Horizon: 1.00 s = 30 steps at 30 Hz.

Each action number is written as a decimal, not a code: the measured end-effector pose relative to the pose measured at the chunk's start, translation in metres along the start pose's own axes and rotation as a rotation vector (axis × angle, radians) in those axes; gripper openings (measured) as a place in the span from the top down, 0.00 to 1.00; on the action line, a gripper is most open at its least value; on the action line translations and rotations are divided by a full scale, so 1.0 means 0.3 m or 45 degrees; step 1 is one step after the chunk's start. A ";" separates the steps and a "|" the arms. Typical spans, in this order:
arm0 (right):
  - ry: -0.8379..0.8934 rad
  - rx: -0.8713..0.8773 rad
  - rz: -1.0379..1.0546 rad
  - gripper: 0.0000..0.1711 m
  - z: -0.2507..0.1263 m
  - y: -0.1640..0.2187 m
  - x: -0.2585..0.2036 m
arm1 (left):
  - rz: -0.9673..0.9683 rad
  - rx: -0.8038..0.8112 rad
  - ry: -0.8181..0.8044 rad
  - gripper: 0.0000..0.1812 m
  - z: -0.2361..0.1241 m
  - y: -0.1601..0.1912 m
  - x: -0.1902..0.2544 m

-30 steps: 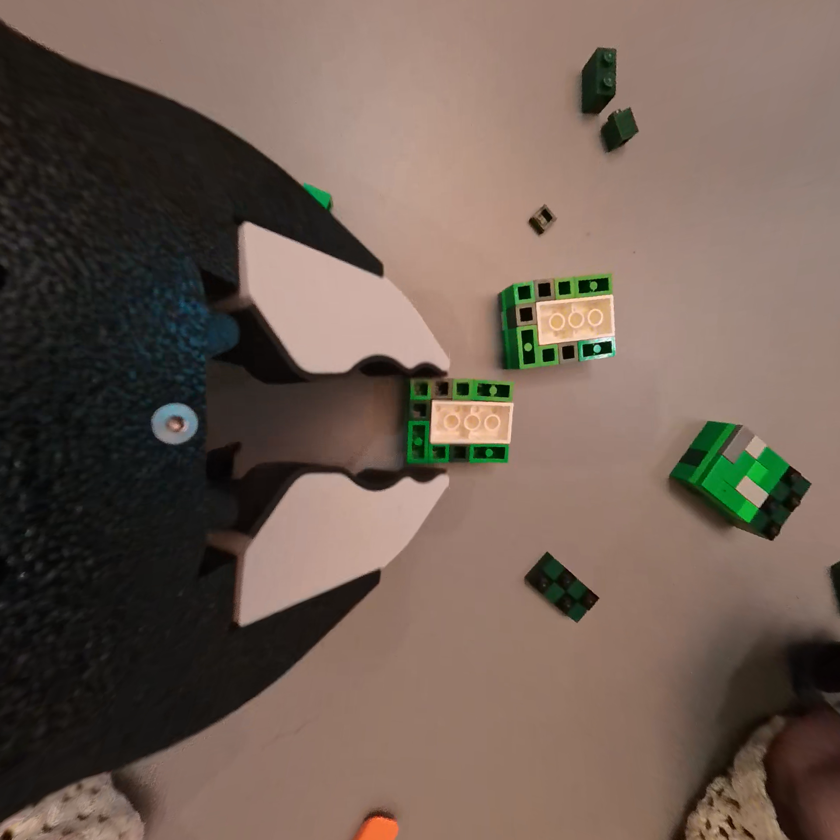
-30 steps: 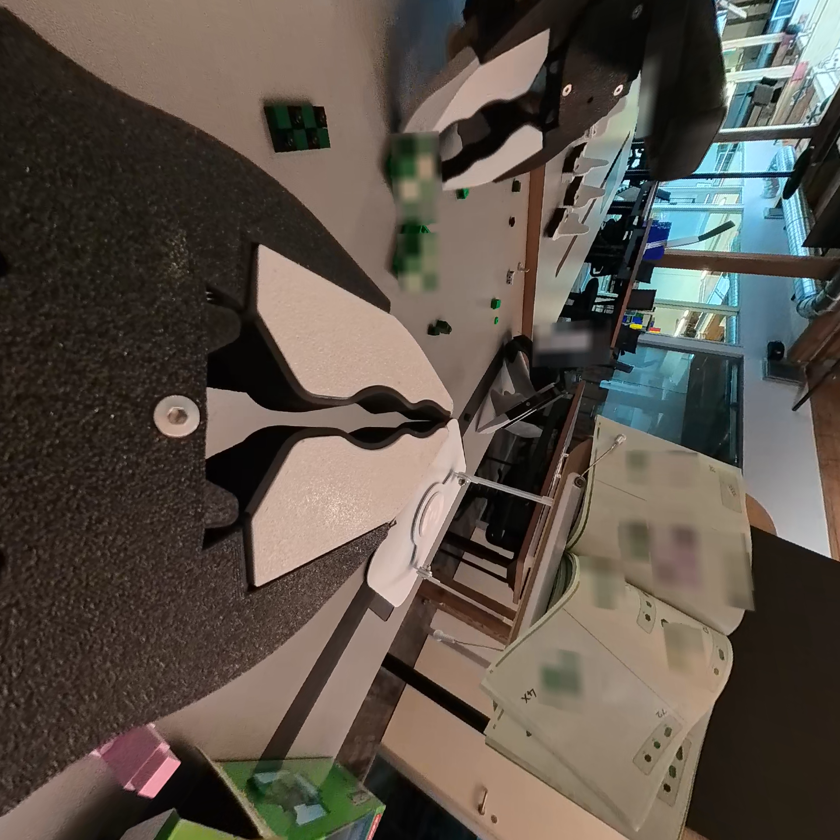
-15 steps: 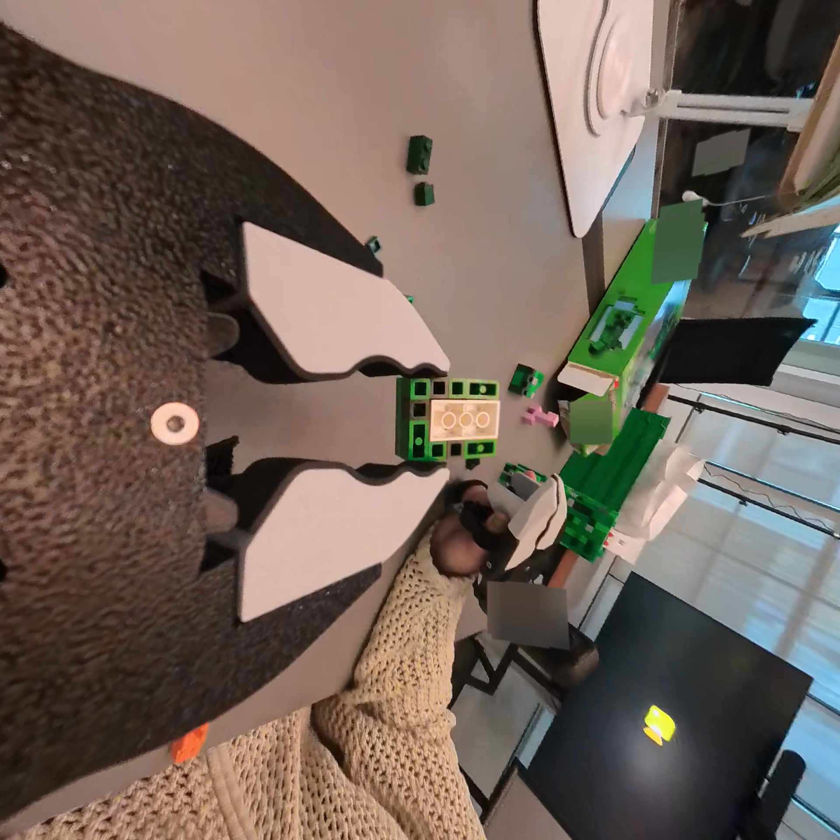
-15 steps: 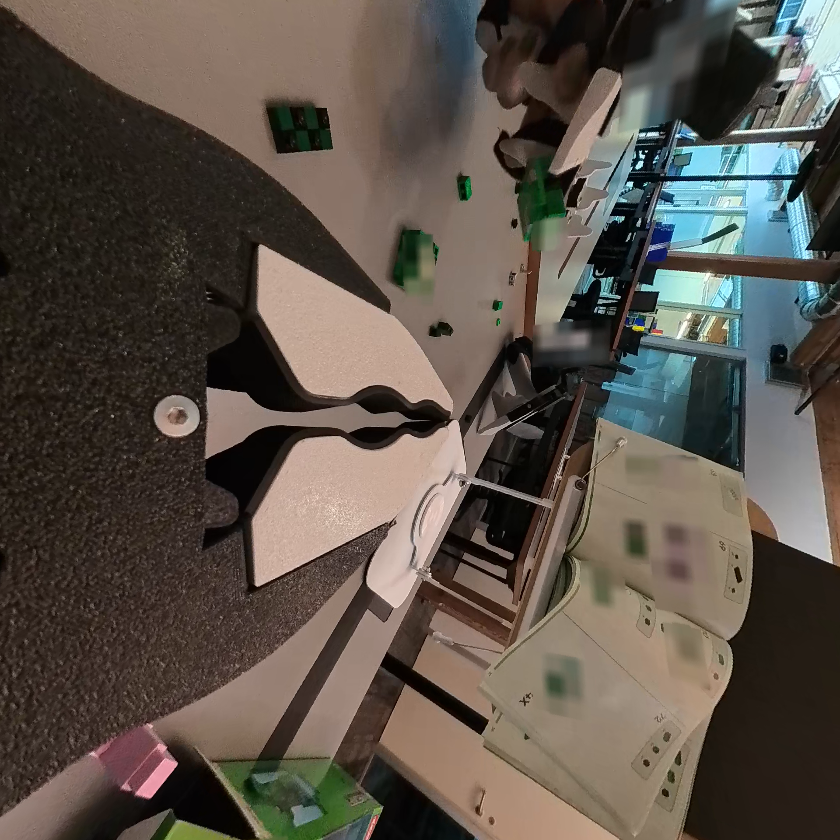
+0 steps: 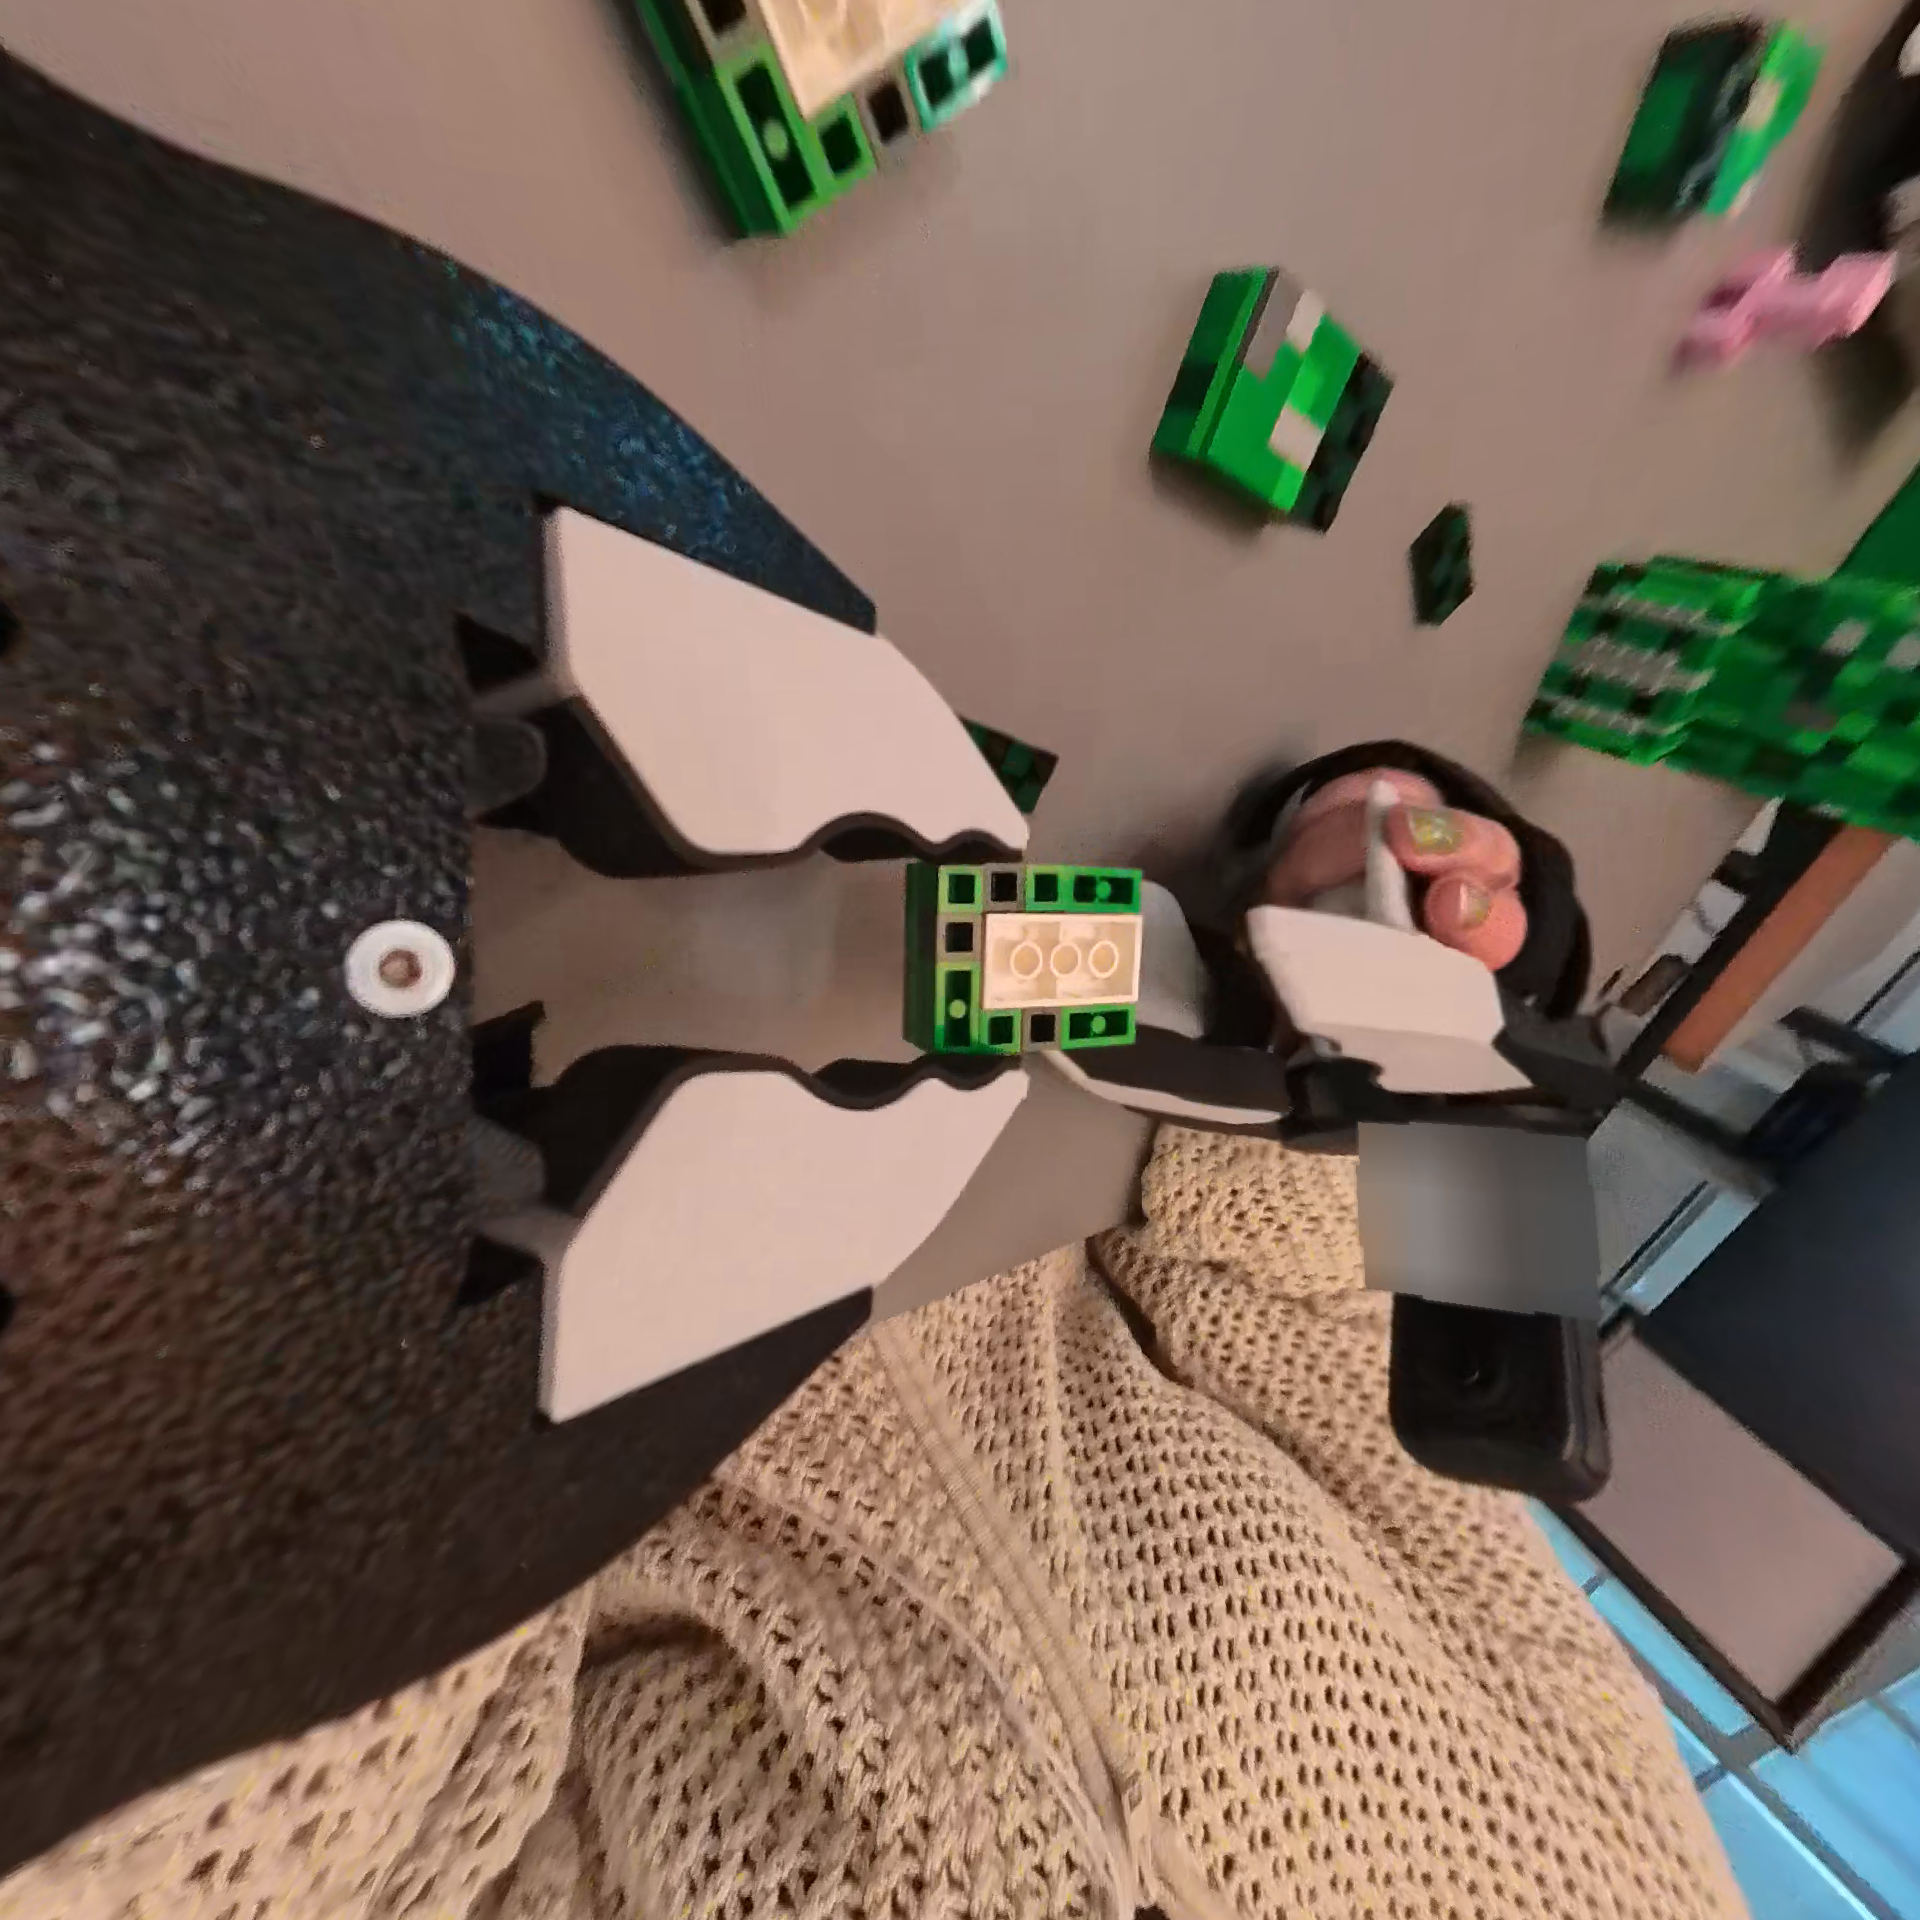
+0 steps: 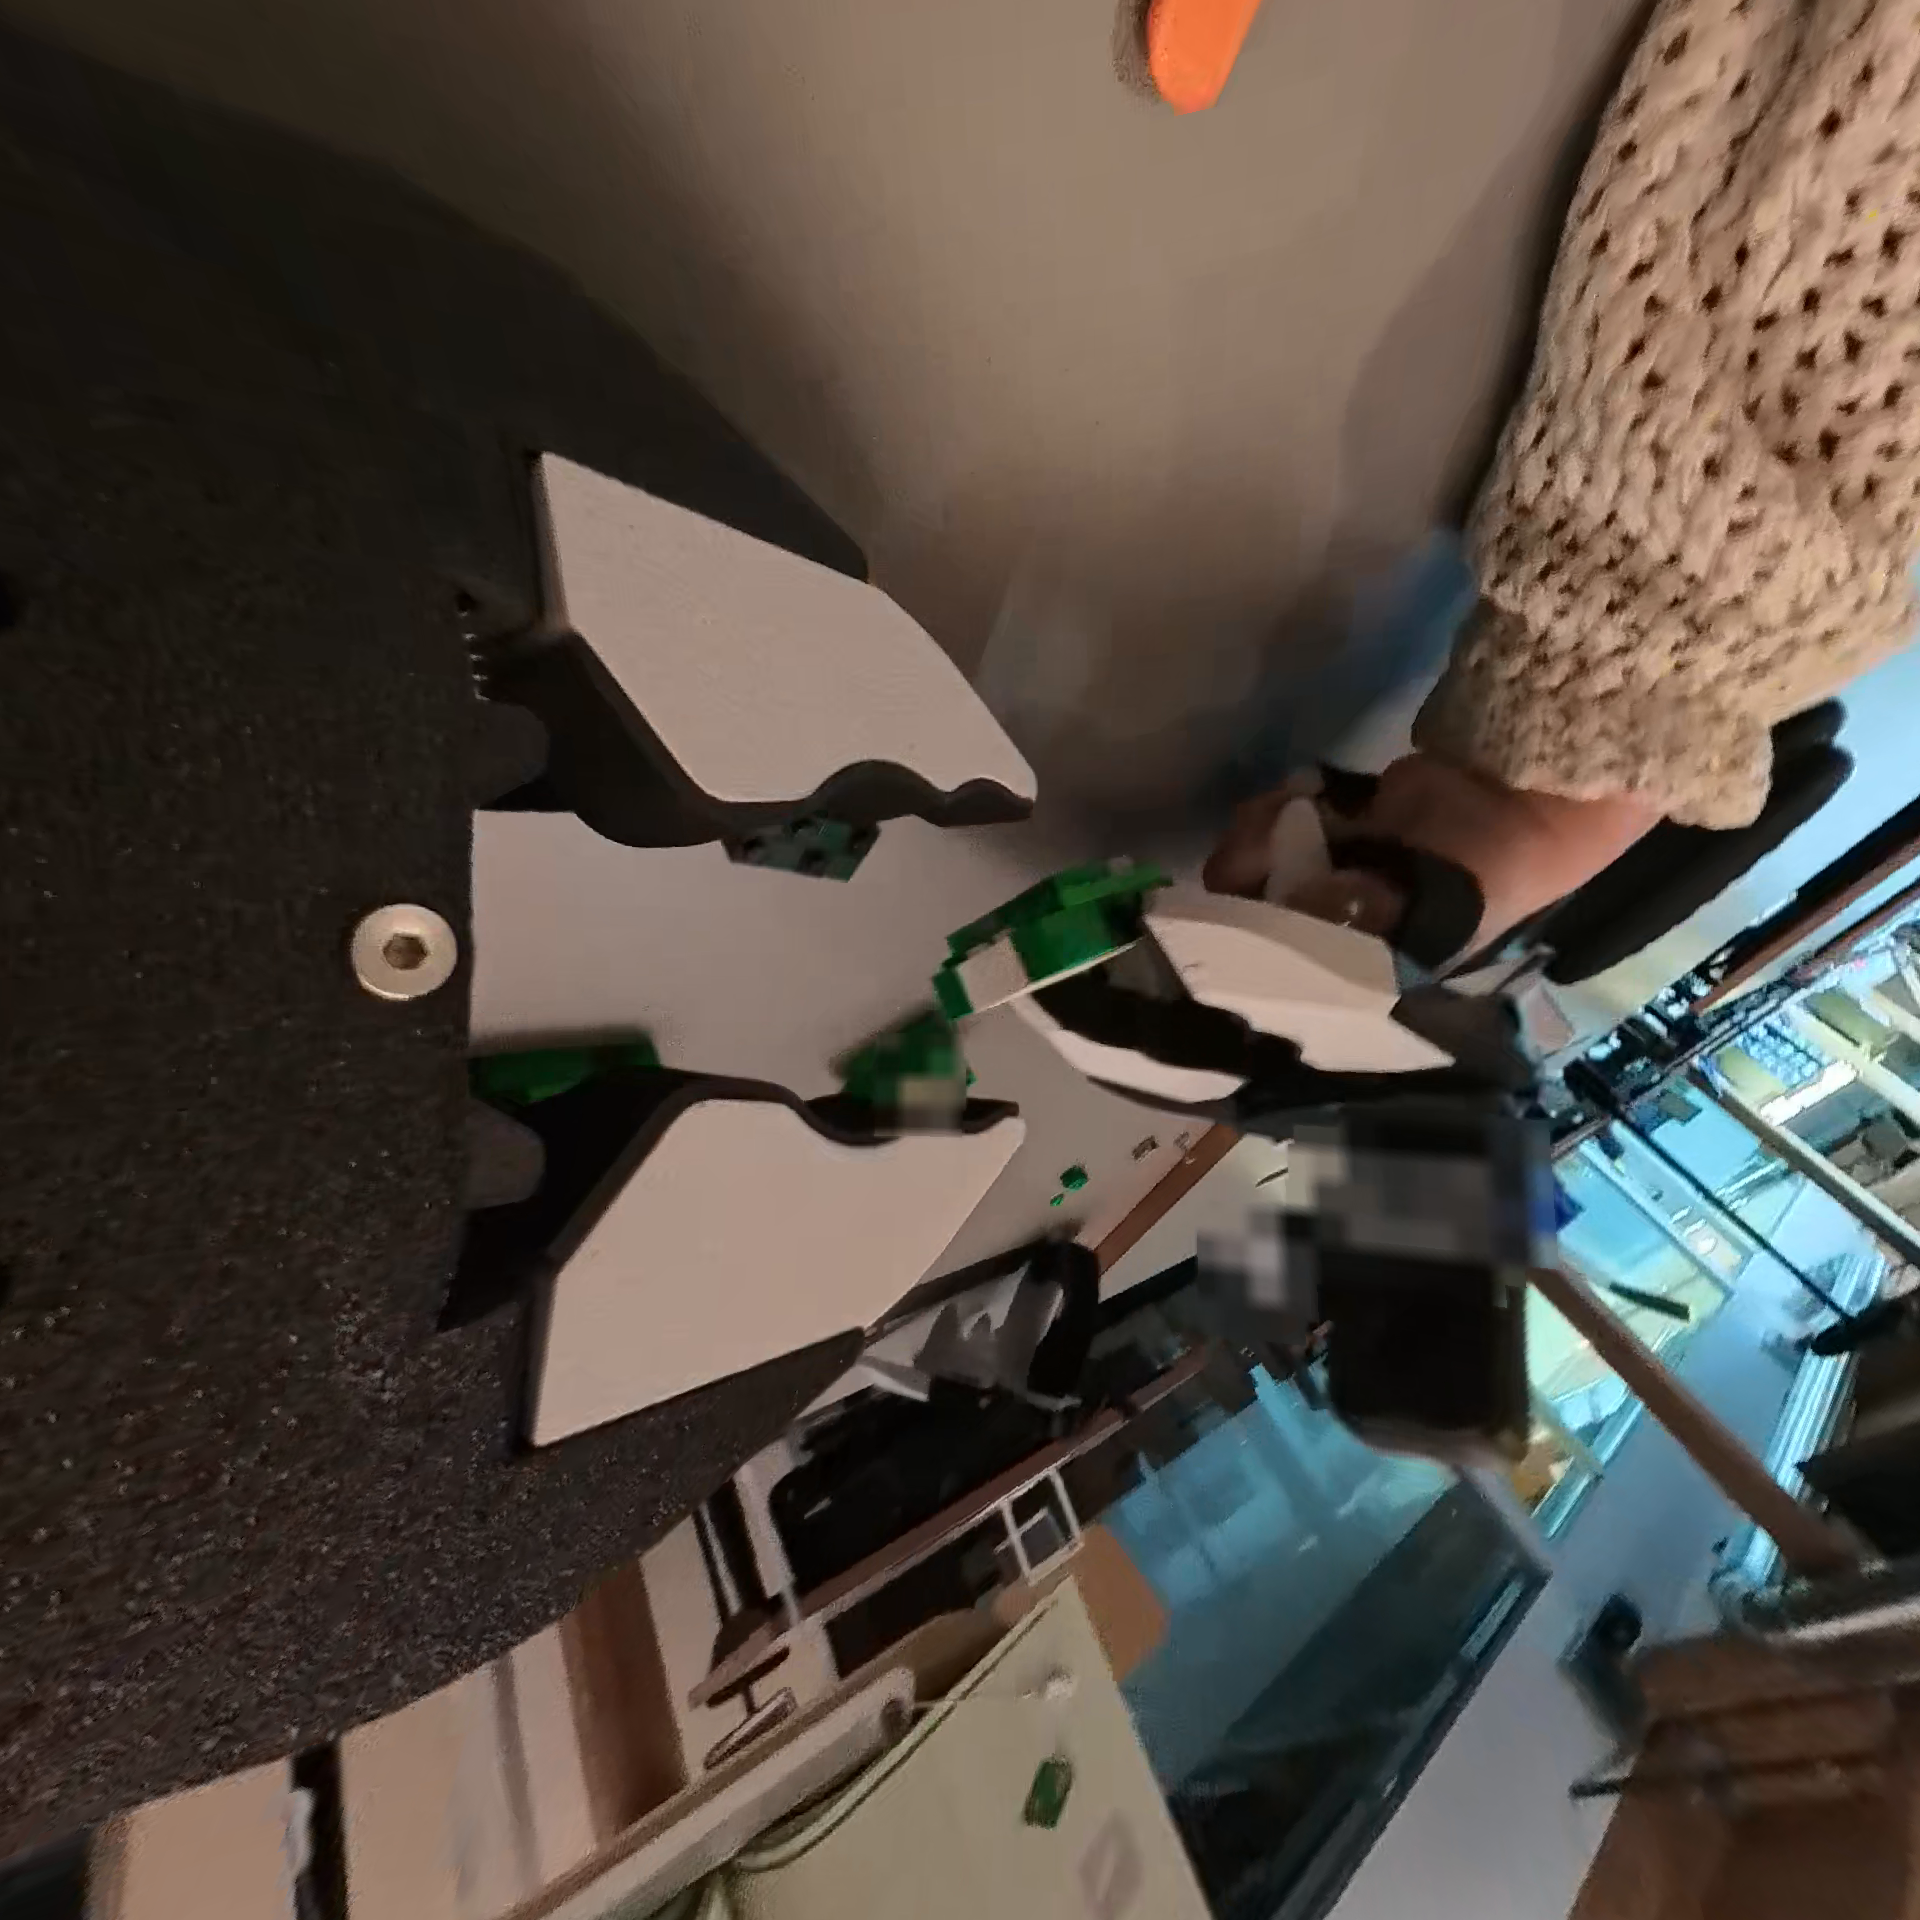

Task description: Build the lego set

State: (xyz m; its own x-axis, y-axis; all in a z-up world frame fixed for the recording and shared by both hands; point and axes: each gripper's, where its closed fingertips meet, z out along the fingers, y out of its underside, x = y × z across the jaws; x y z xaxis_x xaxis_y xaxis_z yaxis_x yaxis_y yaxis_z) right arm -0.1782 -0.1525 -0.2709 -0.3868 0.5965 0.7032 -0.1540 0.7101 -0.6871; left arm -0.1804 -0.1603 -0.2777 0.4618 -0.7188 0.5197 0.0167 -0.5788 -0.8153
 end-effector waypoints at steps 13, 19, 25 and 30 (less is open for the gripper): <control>0.014 -0.144 0.702 0.89 -0.037 0.096 0.107 | 0.424 0.057 -0.468 0.53 0.039 -0.087 -0.115; -0.247 -0.049 1.385 0.90 -0.078 0.117 0.102 | 1.026 0.008 -0.886 0.54 0.058 -0.164 -0.119; -0.381 0.062 1.621 0.90 -0.087 0.088 0.098 | 1.338 -0.189 -0.987 0.61 0.108 -0.129 -0.126; -0.385 0.079 1.605 0.89 -0.086 0.087 0.095 | 1.337 -0.182 -0.958 0.80 0.123 -0.127 -0.114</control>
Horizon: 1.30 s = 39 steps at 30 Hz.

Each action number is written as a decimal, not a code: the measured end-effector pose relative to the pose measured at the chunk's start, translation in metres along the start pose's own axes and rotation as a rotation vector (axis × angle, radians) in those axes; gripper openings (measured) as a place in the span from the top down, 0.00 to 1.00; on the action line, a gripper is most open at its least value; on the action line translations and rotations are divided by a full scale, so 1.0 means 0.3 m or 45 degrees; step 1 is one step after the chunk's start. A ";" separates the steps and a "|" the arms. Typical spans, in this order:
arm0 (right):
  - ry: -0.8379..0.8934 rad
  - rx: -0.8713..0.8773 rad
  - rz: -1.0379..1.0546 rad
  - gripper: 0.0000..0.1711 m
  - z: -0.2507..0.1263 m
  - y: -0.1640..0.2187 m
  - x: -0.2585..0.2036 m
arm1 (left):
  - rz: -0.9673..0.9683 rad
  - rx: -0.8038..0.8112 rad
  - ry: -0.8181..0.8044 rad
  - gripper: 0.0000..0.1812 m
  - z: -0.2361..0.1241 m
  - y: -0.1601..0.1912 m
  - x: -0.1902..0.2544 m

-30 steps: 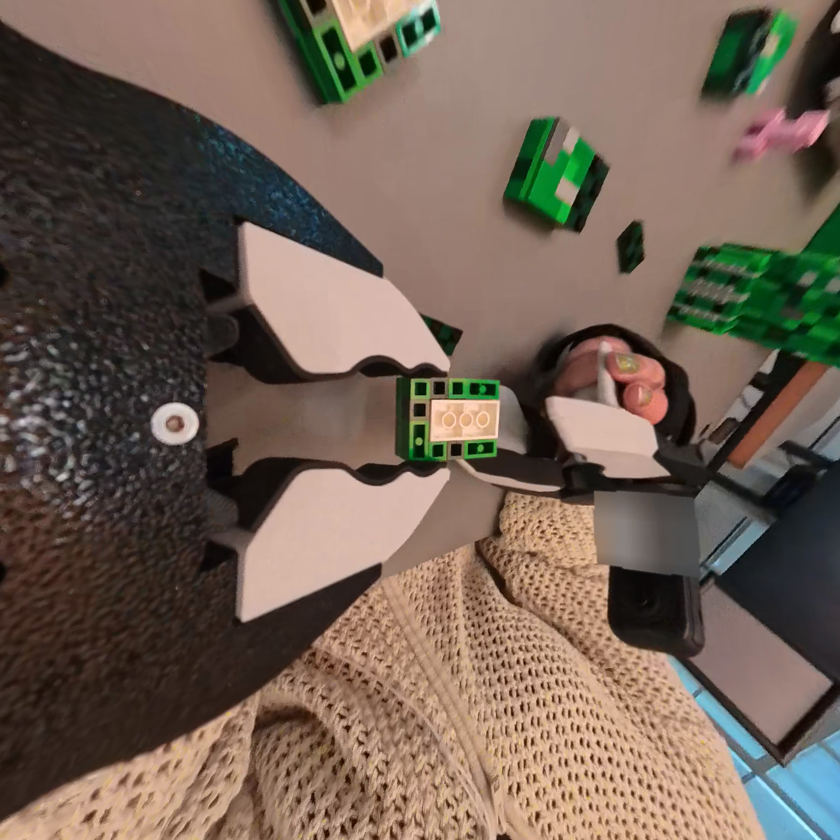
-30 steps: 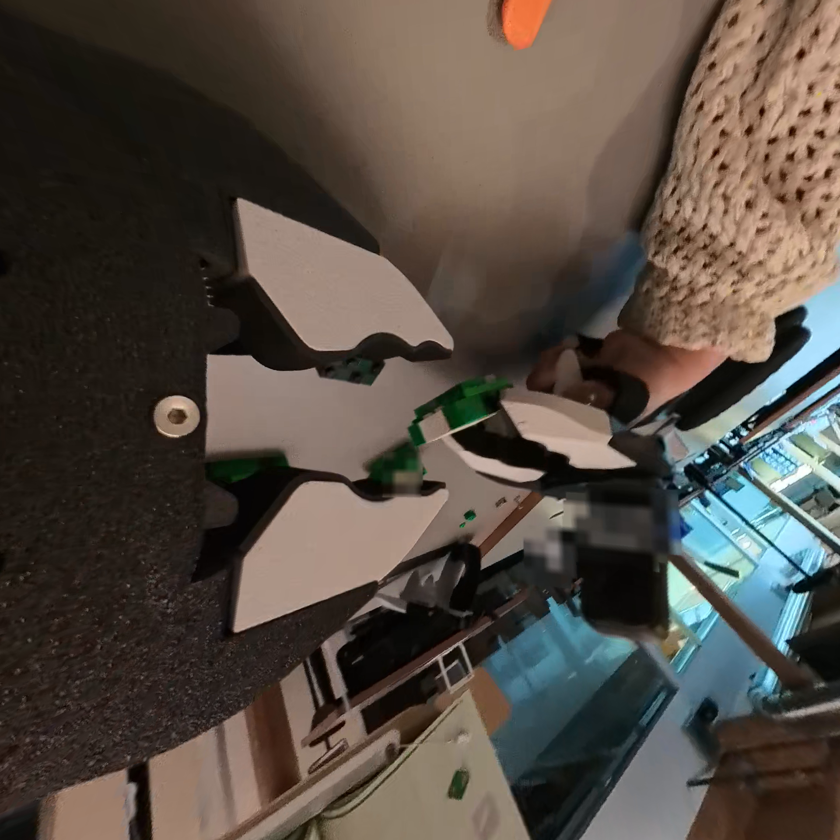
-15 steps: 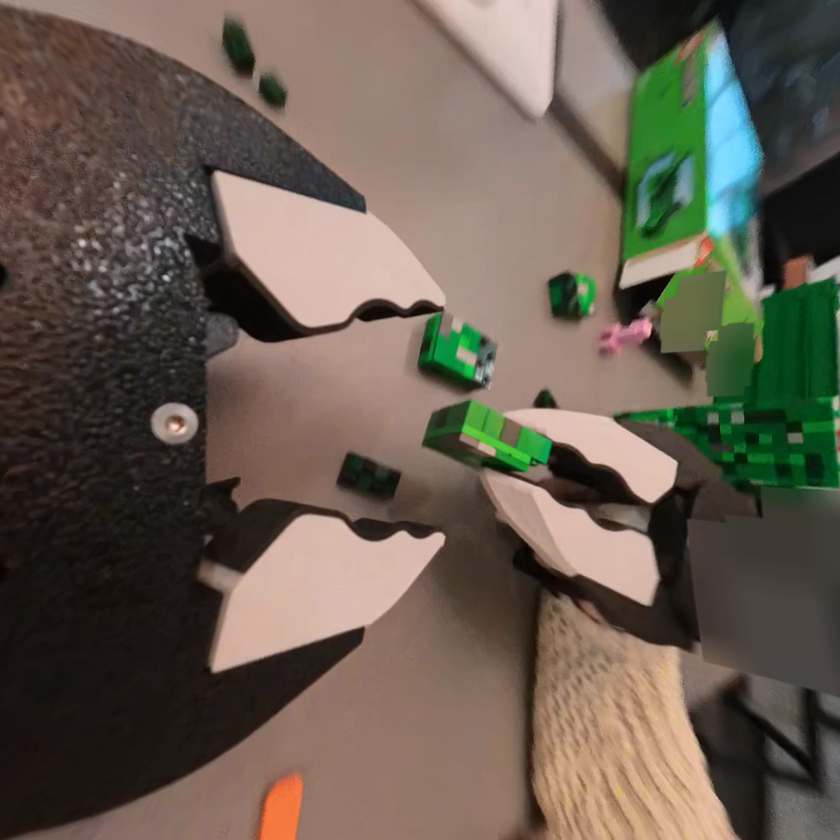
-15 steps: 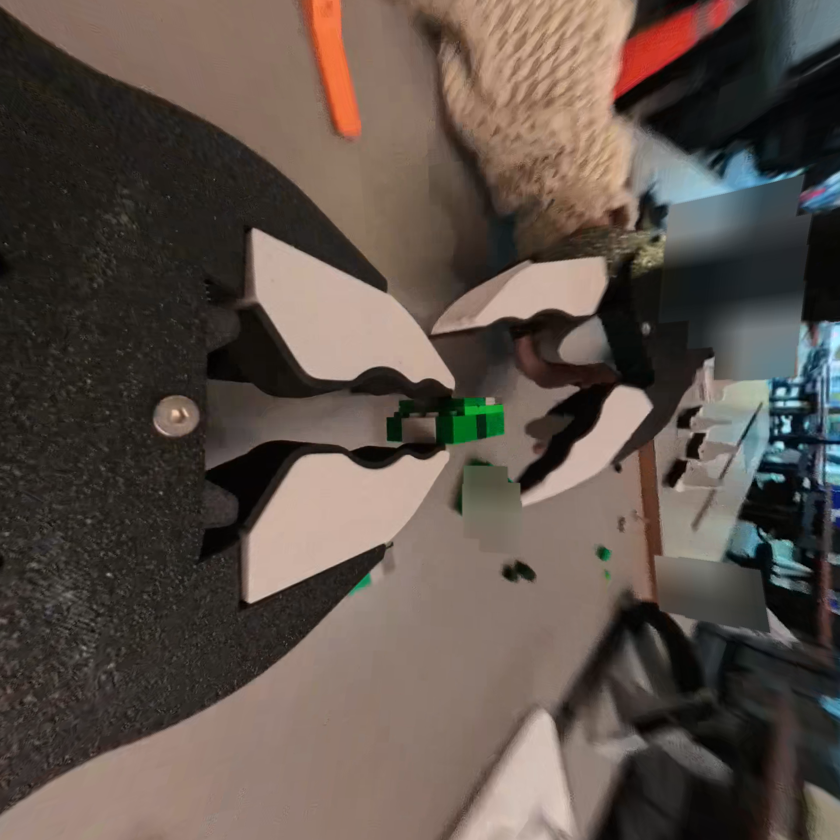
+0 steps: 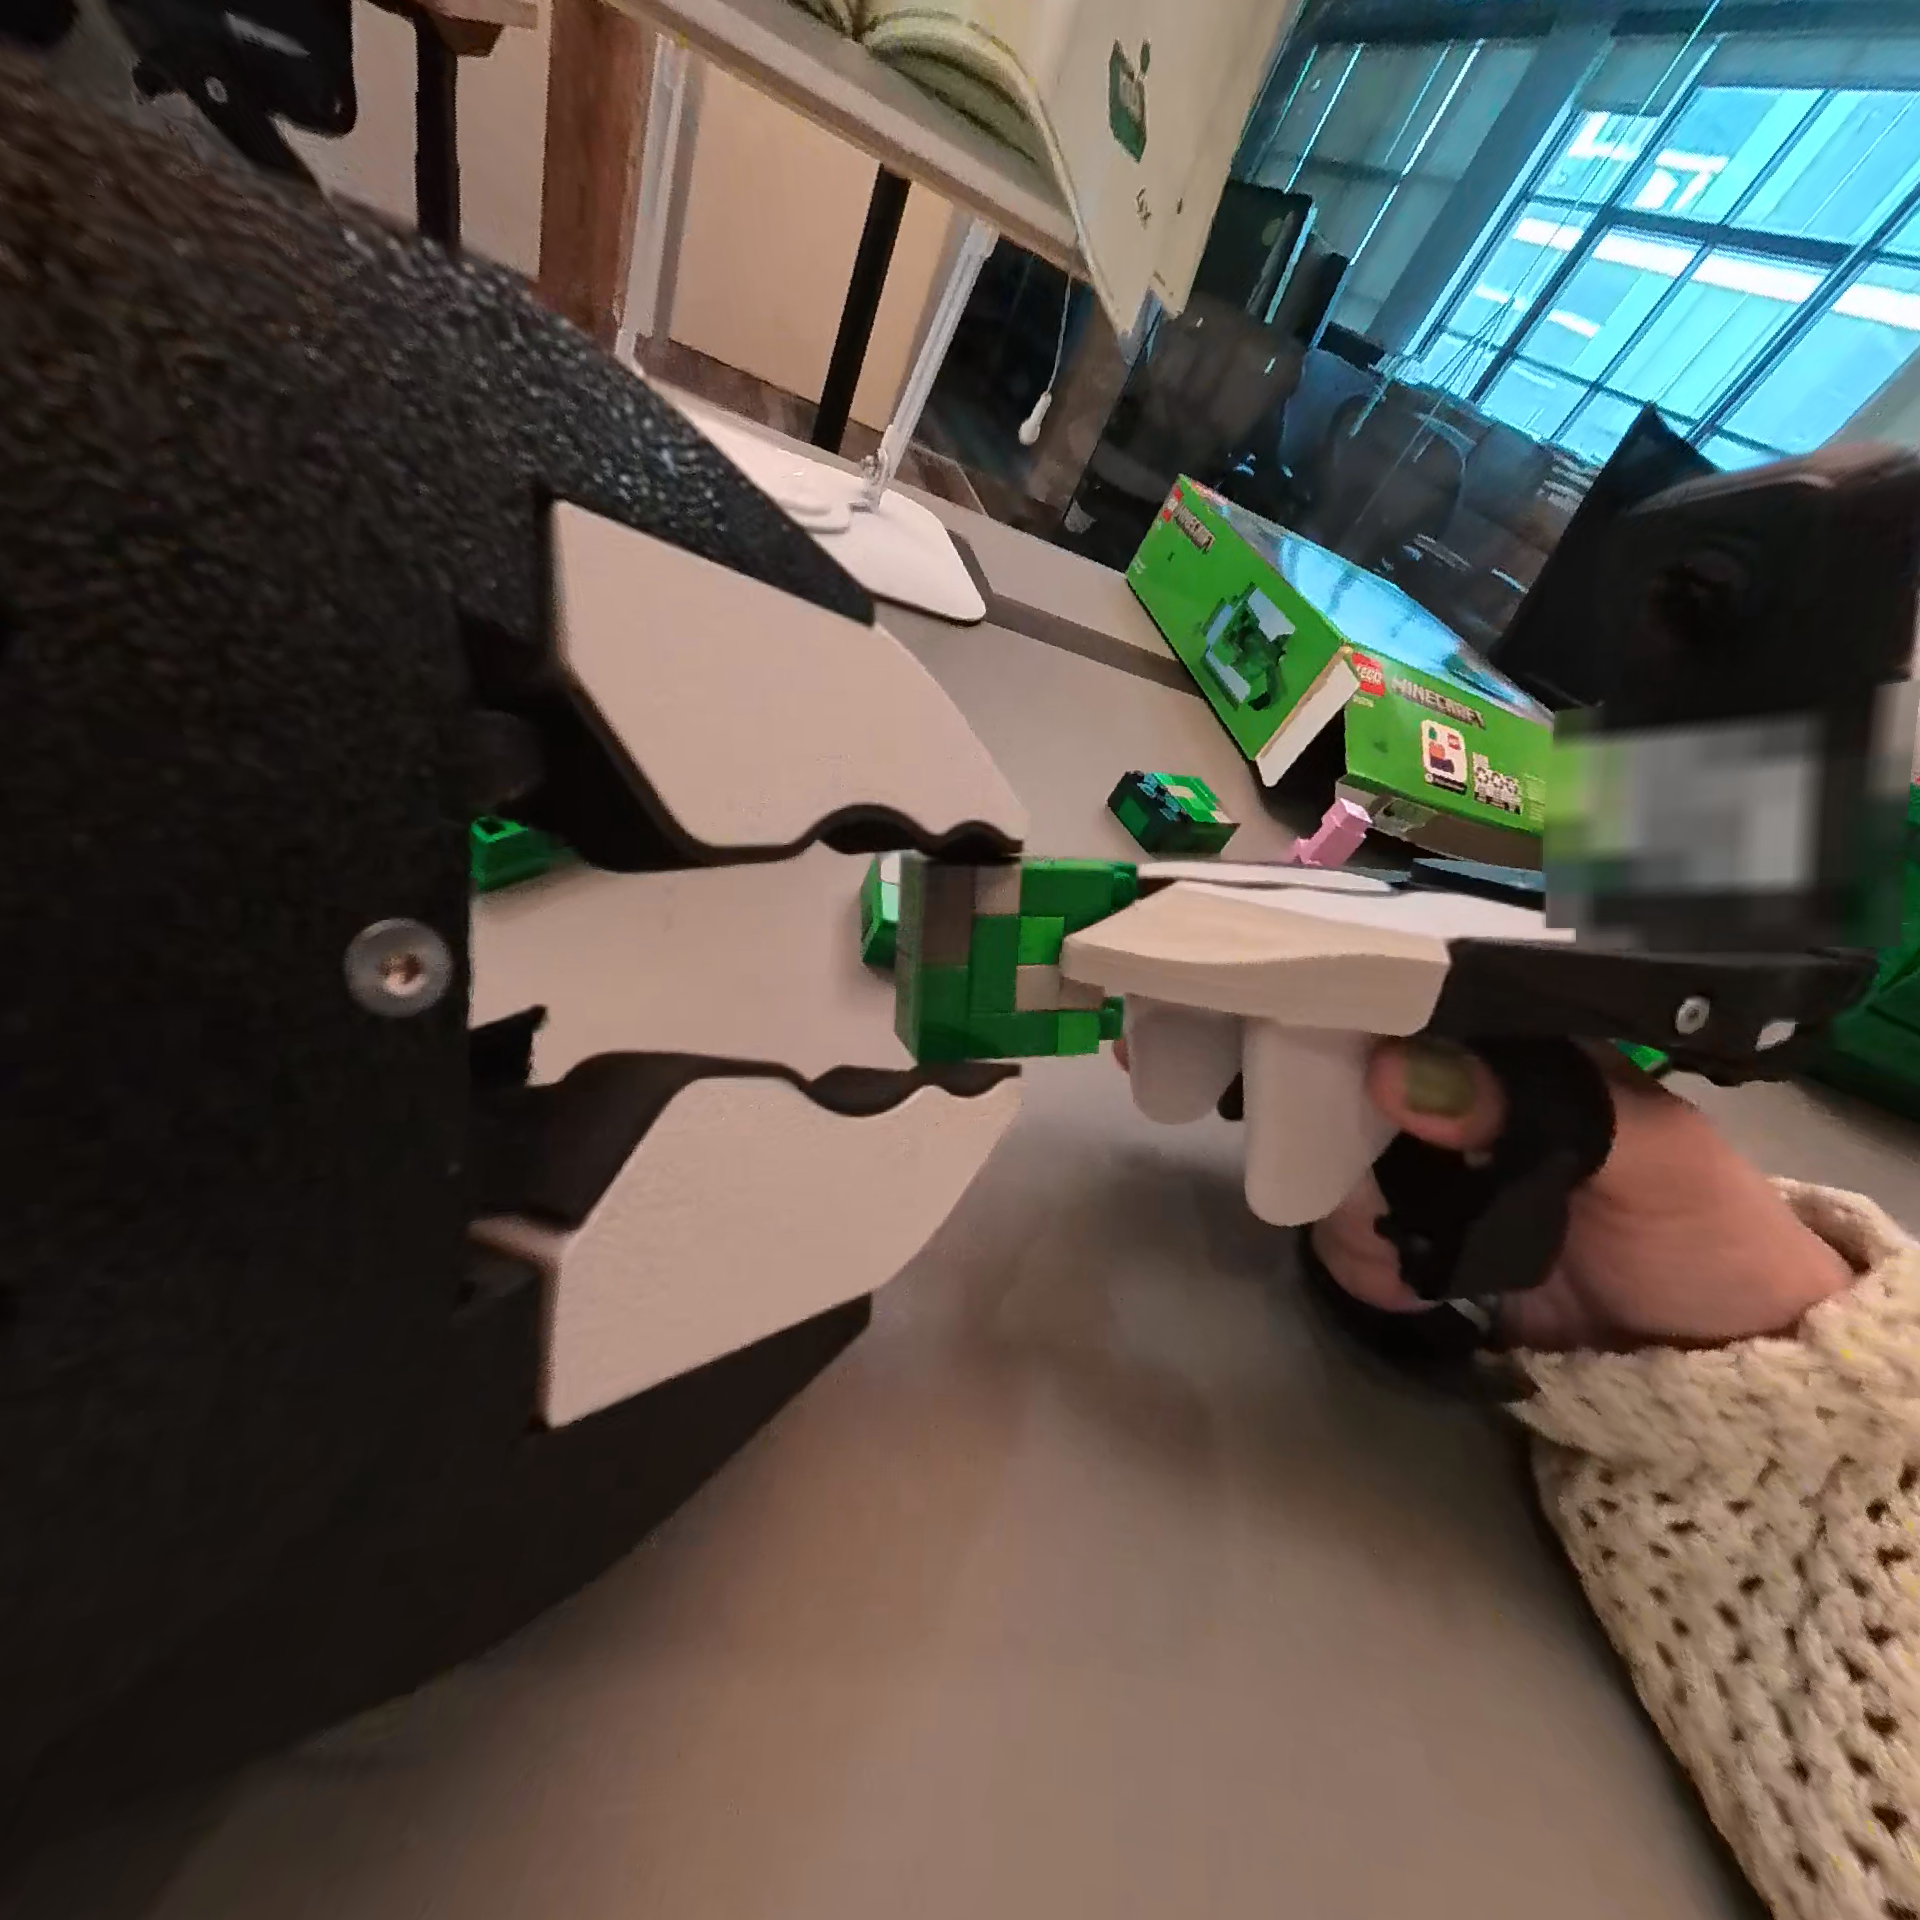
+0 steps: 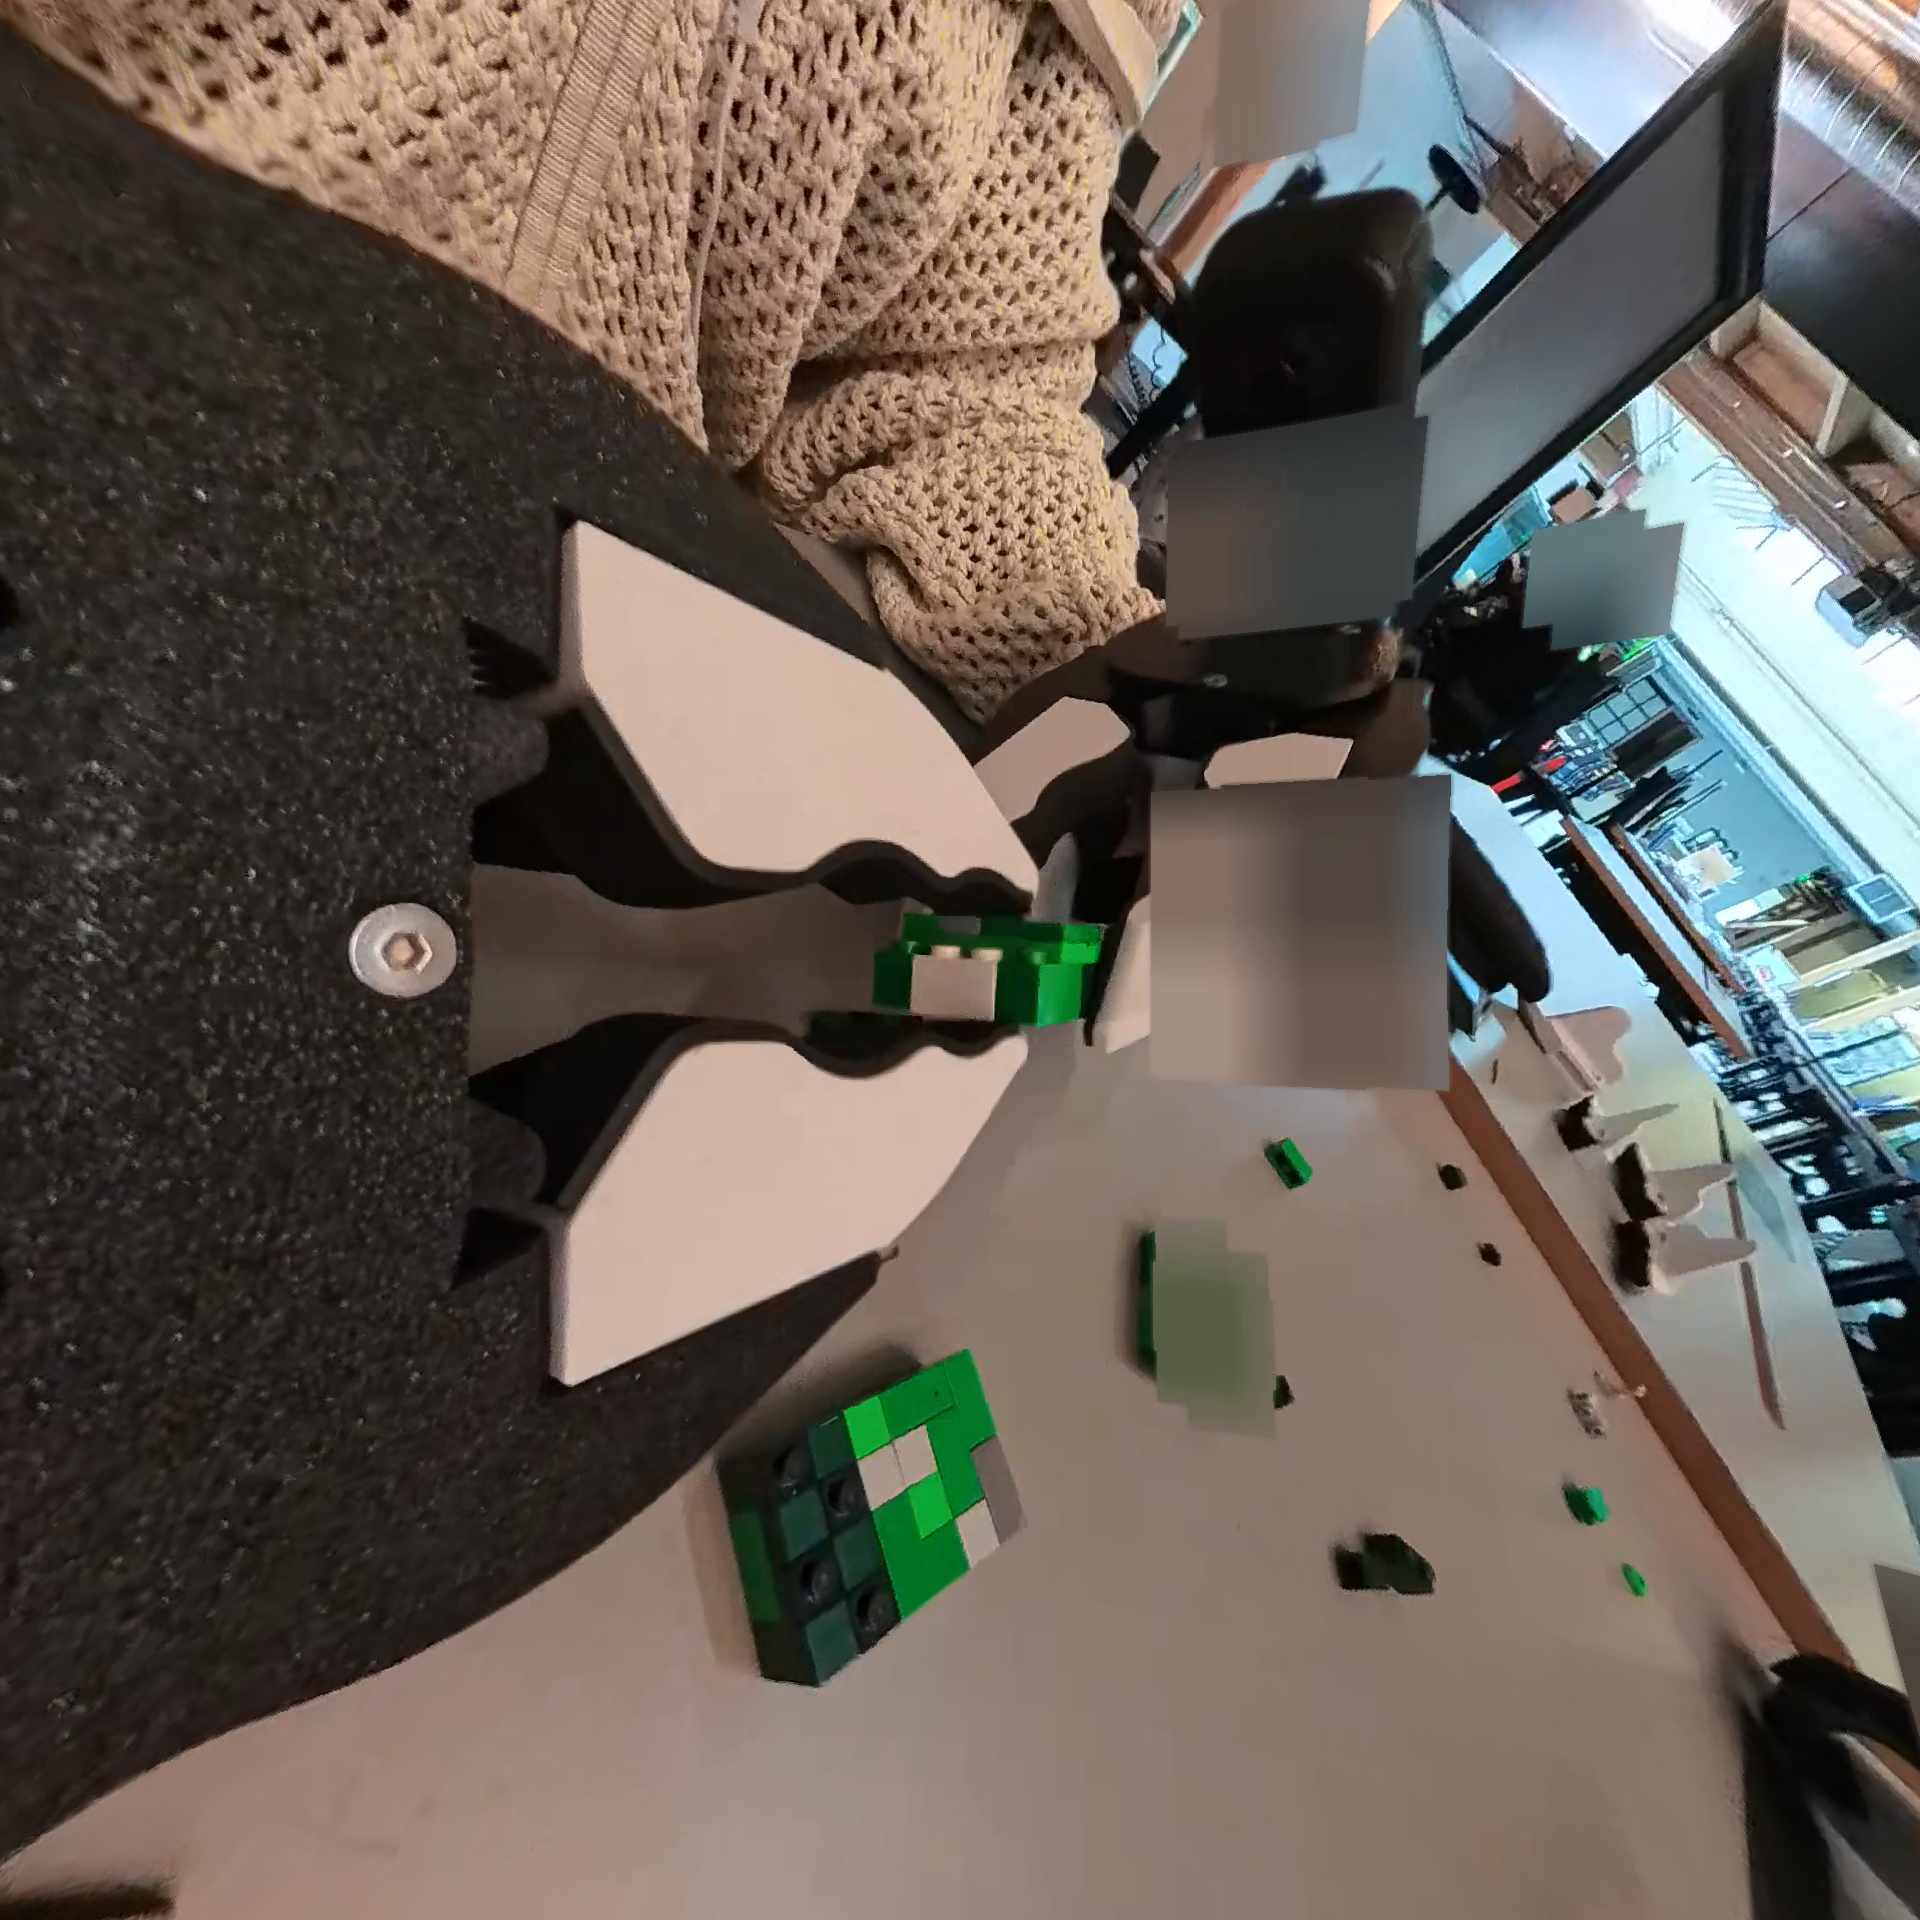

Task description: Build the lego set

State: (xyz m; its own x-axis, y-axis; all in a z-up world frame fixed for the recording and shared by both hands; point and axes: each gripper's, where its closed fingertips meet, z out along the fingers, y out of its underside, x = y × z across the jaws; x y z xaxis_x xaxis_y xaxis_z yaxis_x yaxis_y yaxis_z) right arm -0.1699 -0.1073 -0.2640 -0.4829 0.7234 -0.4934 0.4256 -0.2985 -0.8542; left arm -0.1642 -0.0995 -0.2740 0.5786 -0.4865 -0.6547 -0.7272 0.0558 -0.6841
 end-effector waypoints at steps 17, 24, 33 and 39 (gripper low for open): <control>1.149 0.305 -0.655 0.81 -0.252 -0.152 0.243 | -0.742 -0.417 0.312 0.80 -0.121 0.231 0.007; 1.160 0.253 -0.733 0.85 -0.233 -0.141 0.235 | -0.843 -0.533 0.368 0.80 -0.143 0.289 0.037; 1.150 0.225 -0.747 0.87 -0.223 -0.136 0.234 | -0.971 -0.373 0.220 0.67 -0.141 0.280 -0.047; 1.153 0.192 -0.783 0.88 -0.209 -0.131 0.233 | -1.078 -0.433 -0.054 0.68 -0.125 0.406 -0.131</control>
State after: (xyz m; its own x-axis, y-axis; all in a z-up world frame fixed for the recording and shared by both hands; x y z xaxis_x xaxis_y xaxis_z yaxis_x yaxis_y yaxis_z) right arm -0.1724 -0.0058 -0.2546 0.1852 0.9442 0.2724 0.1773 0.2405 -0.9543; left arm -0.2893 -0.1062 -0.3195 0.9767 -0.2147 0.0069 -0.1193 -0.5686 -0.8139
